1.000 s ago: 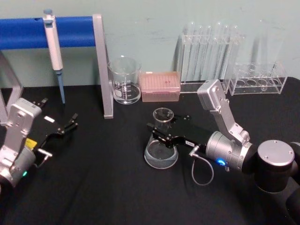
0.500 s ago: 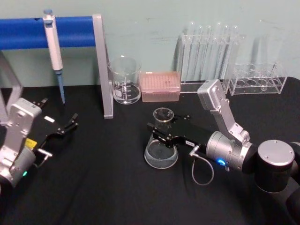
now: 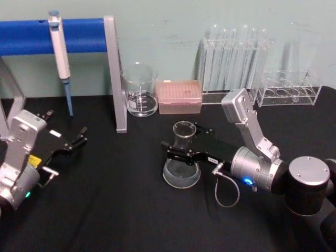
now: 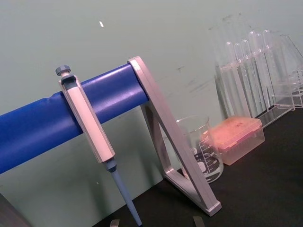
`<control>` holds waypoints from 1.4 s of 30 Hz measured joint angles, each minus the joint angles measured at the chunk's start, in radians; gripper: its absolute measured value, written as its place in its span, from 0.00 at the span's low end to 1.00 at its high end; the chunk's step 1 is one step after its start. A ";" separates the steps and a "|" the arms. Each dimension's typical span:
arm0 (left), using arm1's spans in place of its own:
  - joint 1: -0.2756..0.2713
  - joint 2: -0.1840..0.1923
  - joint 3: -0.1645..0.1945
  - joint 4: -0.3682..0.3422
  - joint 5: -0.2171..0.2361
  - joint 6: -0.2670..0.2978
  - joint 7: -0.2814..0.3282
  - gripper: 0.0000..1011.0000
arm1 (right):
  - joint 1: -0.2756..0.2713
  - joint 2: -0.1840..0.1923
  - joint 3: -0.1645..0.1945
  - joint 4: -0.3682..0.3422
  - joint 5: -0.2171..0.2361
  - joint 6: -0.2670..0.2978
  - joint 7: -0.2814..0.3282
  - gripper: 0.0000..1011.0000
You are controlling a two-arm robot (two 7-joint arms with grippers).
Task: Grasp the erlenmeyer flask with one hand, shake it three times, then place it back.
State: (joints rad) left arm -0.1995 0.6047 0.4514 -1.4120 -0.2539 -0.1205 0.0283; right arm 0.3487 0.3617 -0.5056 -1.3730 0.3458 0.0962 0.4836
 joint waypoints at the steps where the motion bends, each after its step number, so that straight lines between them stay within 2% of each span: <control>1: 0.000 0.000 0.000 0.000 0.000 0.000 0.000 0.99 | 0.000 0.000 0.000 0.000 0.000 0.000 0.000 0.86; 3: 0.000 0.000 0.000 0.000 0.000 0.000 0.000 0.99 | 0.000 0.000 0.000 0.000 0.000 0.000 0.000 0.89; 5: 0.000 0.000 0.000 0.000 0.000 0.000 0.000 0.99 | 0.000 0.000 0.000 0.000 0.000 0.000 0.001 0.97; 7: 0.000 0.000 0.000 0.000 0.000 0.000 0.000 0.99 | 0.000 0.000 0.000 0.000 0.000 0.000 0.001 0.99; 21: 0.000 0.000 0.000 0.000 0.000 0.000 0.000 0.99 | -0.002 0.005 0.003 -0.003 0.006 0.000 0.007 0.99; 28: 0.000 0.000 0.000 0.000 0.000 0.000 0.000 0.99 | -0.029 0.037 0.015 -0.042 0.024 0.006 0.022 0.99; 42: 0.000 0.000 0.000 0.000 0.000 0.000 0.000 0.99 | -0.118 0.151 0.053 -0.163 0.074 0.015 0.054 0.99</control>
State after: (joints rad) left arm -0.1995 0.6047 0.4514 -1.4119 -0.2539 -0.1205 0.0283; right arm 0.2303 0.5128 -0.4529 -1.5365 0.4201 0.1115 0.5373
